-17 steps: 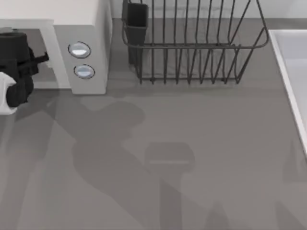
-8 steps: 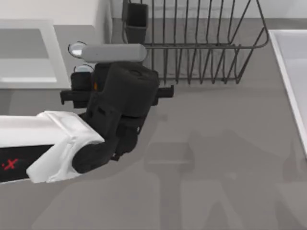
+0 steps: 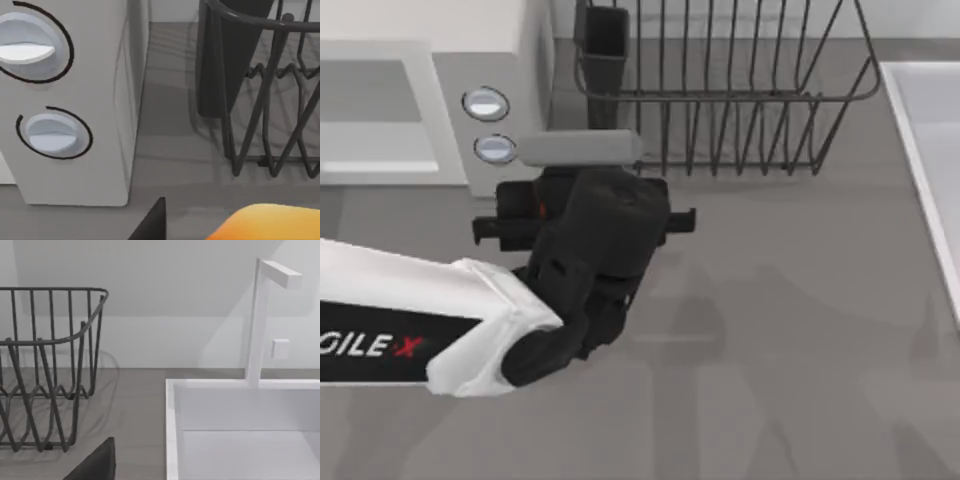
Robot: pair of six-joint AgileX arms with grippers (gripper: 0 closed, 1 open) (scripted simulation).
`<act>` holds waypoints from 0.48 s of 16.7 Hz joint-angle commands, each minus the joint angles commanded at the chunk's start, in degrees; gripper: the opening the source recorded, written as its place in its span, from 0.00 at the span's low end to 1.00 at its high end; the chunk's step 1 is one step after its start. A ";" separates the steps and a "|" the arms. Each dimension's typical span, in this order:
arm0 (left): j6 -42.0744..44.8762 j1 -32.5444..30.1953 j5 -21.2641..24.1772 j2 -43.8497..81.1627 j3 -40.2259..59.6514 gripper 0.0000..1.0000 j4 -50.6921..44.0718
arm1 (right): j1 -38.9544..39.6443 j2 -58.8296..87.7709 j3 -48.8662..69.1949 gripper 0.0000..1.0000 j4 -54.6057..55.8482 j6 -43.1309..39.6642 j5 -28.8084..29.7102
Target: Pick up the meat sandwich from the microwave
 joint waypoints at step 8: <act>0.02 -1.78 0.74 16.90 -6.75 0.00 25.54 | 0.00 0.00 0.00 1.00 0.00 0.00 0.00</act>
